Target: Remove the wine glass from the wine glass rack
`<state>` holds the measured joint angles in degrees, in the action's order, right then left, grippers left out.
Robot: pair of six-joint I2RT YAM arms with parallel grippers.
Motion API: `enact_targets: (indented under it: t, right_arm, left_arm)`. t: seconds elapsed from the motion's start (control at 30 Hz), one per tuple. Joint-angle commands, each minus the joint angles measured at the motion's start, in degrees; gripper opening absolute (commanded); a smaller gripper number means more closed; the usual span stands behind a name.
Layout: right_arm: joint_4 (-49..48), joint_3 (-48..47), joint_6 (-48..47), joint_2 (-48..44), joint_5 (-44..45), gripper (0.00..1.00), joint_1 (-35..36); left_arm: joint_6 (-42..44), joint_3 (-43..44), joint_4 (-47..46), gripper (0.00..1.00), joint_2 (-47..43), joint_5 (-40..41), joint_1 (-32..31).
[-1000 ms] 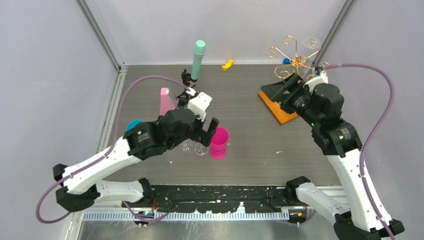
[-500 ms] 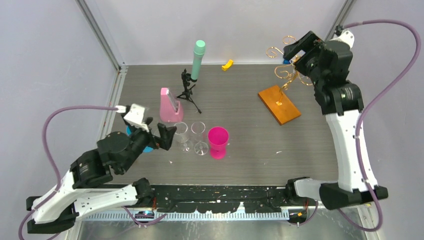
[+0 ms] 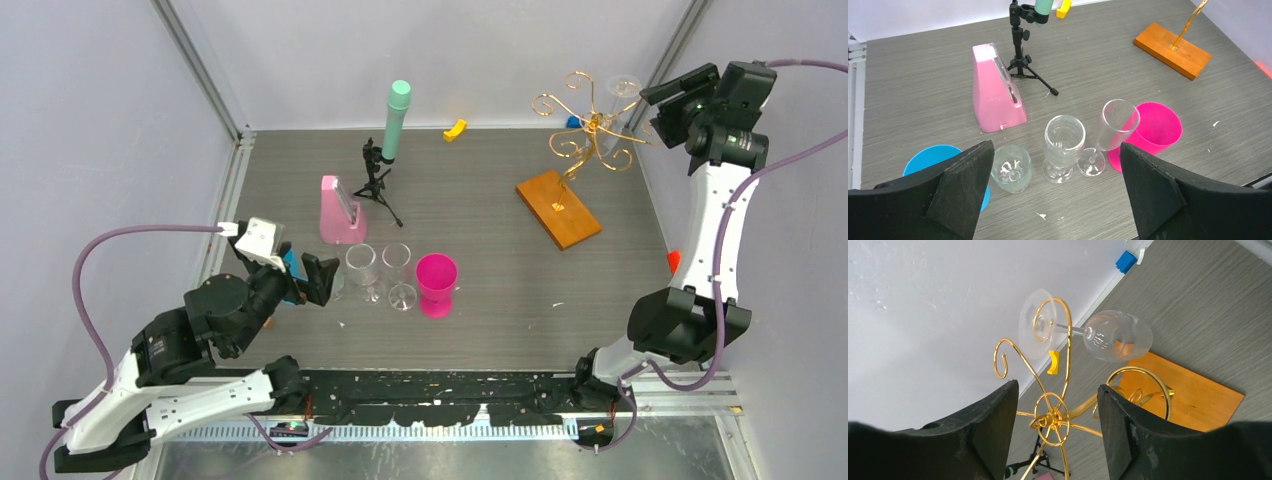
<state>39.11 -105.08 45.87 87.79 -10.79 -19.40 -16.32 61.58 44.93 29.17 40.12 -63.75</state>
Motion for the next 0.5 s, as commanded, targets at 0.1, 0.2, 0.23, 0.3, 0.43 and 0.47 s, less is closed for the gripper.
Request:
enact_targets:
  t: [0.1,0.2,0.23,0.3,0.43,0.47]
  right_arm:
    - [-3.6,-2.6,5.2,2.4,-8.5,0.57,-2.5]
    - [-4.8,-3.4,5.8,3.6,-9.1,0.53,-2.7]
    - [-5.5,-3.6,6.1,4.1,-9.2,0.52,-2.7]
    - [-6.8,-3.7,6.9,4.9,-9.2,0.52,-2.7]
    - [-9.3,-3.7,9.1,6.6,-9.2,0.52,-2.7]
    - [-9.5,-3.7,9.7,6.9,-9.2,0.51,-2.7]
  left_arm:
    - [0.8,-0.4,-0.7,1.00,1.5,1.3,0.1]
    - [1.1,-0.4,-0.6,1.00,1.8,1.4,0.1]
    - [1.2,-0.3,-0.7,1.00,1.8,1.4,0.1]
    - [1.6,-0.5,-0.9,1.00,1.8,1.7,0.0]
    - [2.7,-0.4,-1.3,1.00,1.9,2.5,0.0]
    - [2.9,-0.4,-1.5,1.00,2.1,2.6,0.0]
